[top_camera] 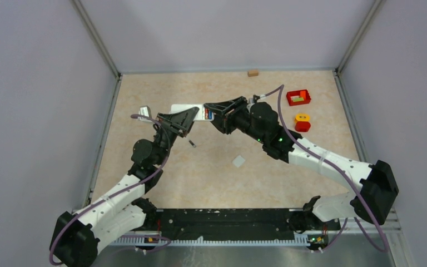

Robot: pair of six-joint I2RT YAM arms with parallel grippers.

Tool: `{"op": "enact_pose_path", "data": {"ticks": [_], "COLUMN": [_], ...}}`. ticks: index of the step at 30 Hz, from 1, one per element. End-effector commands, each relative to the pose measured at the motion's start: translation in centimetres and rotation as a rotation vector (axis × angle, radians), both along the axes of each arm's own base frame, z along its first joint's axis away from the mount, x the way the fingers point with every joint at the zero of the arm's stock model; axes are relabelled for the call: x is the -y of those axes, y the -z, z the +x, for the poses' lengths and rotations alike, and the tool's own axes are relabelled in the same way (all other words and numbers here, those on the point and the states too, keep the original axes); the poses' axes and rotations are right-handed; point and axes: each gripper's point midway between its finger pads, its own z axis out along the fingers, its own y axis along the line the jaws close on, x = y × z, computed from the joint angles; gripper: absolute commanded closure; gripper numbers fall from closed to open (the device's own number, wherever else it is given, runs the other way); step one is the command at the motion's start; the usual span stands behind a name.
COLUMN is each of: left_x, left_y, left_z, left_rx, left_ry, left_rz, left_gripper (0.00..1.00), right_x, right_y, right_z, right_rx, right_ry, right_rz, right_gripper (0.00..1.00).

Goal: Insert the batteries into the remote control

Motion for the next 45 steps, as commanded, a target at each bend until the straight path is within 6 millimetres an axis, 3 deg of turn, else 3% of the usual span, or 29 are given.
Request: {"op": "enact_pose_path", "data": {"ticks": [1, 4, 11, 15, 21, 22, 25, 27, 31, 36, 39, 45], "left_x": [-0.4, -0.5, -0.3, -0.5, -0.6, -0.6, -0.5, -0.5, -0.5, -0.7, -0.7, -2.8], "left_y": [-3.2, -3.1, -3.9, -4.5, -5.1, -5.0, -4.2, -3.3, -1.0, 1.8, 4.0, 8.3], "left_z": [-0.2, 0.0, 0.2, 0.1, -0.1, -0.1, 0.0, 0.1, 0.2, 0.0, -0.4, -0.9], "left_rx": [0.07, 0.039, 0.014, 0.014, 0.023, 0.025, 0.011, 0.008, -0.011, -0.011, -0.017, -0.102], "left_ry": [-0.02, -0.036, -0.037, -0.034, -0.033, -0.035, -0.04, -0.046, -0.062, -0.08, -0.073, -0.132], "left_rz": [-0.018, 0.008, 0.05, 0.024, 0.021, 0.028, 0.051, 0.079, 0.155, 0.291, 0.409, 0.611], "left_gripper": [1.0, 1.0, 1.0, 1.0, 1.0, 1.0, 1.0, 1.0, 1.0, 1.0, 1.0, 1.0], "right_x": [-0.1, 0.3, 0.3, 0.0, 0.8, 0.8, 1.2, 1.7, 2.9, 5.2, 7.0, 13.5], "right_y": [0.4, 0.8, 1.0, 2.3, 2.8, 2.6, 1.7, 1.4, 1.1, 2.2, 4.9, 15.1], "right_z": [-1.1, -1.3, -2.4, -3.4, -3.9, -4.0, -4.0, -3.8, -3.5, -3.3, -2.5, -1.7], "right_rx": [0.019, 0.029, 0.091, 0.09, 0.099, 0.113, 0.169, 0.21, 0.298, 0.43, 0.537, 0.466], "right_ry": [-0.049, -0.049, -0.142, -0.202, -0.199, -0.201, -0.208, -0.208, -0.225, -0.225, -0.232, -0.335], "right_rz": [-0.034, -0.061, -0.051, -0.082, -0.099, -0.101, -0.081, -0.076, -0.093, -0.201, -0.451, -1.085], "right_gripper": [0.77, 0.73, 0.77, 0.76, 0.78, 0.74, 0.36, 0.19, 0.1, 0.1, 0.13, 0.17]}}
